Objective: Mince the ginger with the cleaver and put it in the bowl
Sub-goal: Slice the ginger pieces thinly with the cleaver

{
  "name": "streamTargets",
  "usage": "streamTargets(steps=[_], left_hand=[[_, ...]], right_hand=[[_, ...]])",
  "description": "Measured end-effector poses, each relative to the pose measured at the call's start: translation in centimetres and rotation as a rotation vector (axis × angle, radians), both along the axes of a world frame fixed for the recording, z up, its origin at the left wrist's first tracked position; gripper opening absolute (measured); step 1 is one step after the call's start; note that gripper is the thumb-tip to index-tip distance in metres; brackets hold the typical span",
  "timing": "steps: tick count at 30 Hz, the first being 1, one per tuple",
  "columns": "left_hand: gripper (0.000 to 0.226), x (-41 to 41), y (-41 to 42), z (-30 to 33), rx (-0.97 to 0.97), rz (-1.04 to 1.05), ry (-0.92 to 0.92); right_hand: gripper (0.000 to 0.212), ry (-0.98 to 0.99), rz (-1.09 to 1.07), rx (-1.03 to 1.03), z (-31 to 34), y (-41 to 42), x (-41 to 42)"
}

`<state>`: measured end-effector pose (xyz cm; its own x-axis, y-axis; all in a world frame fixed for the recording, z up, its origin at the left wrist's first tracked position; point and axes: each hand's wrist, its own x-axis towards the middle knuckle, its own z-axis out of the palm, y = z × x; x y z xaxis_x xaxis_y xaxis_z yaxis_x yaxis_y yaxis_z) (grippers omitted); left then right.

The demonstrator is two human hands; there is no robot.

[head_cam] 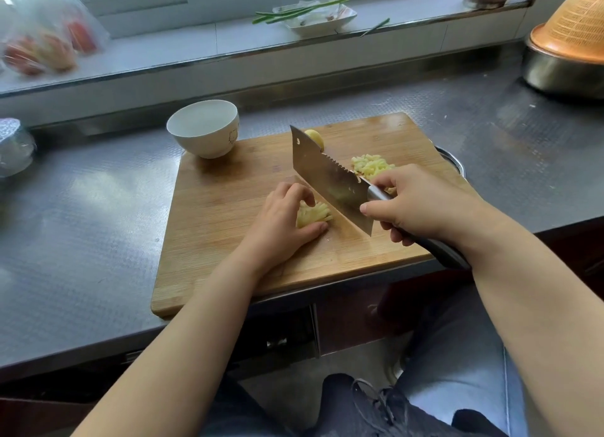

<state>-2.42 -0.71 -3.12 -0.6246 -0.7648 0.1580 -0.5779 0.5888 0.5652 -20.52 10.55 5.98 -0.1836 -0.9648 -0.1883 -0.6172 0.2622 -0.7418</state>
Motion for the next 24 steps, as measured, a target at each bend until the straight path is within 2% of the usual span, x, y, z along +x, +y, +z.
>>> streamTargets(steps=[12,15,19,21,24], left_hand=[[0.037,-0.5,1.2,-0.9,-0.168,0.191,0.021],[0.043,-0.4,1.1,-0.7,-0.136,0.179,0.028],[0.05,0.2,0.7,-0.3,0.028,0.12,0.102],[0.045,0.5,0.9,-0.2,0.067,0.079,0.117],[0.024,0.9,1.0,0.1,0.095,0.065,0.165]], right_hand=[[0.008,-0.022,0.019,0.005,-0.2,-0.8,0.1],[0.008,-0.024,0.023,0.007,-0.3,-1.0,0.2],[0.007,-0.018,0.028,0.014,-0.4,-1.2,0.2],[0.007,-0.015,0.03,0.016,-0.4,-1.1,0.1],[0.007,-0.011,0.036,0.022,-0.3,-1.1,0.1]])
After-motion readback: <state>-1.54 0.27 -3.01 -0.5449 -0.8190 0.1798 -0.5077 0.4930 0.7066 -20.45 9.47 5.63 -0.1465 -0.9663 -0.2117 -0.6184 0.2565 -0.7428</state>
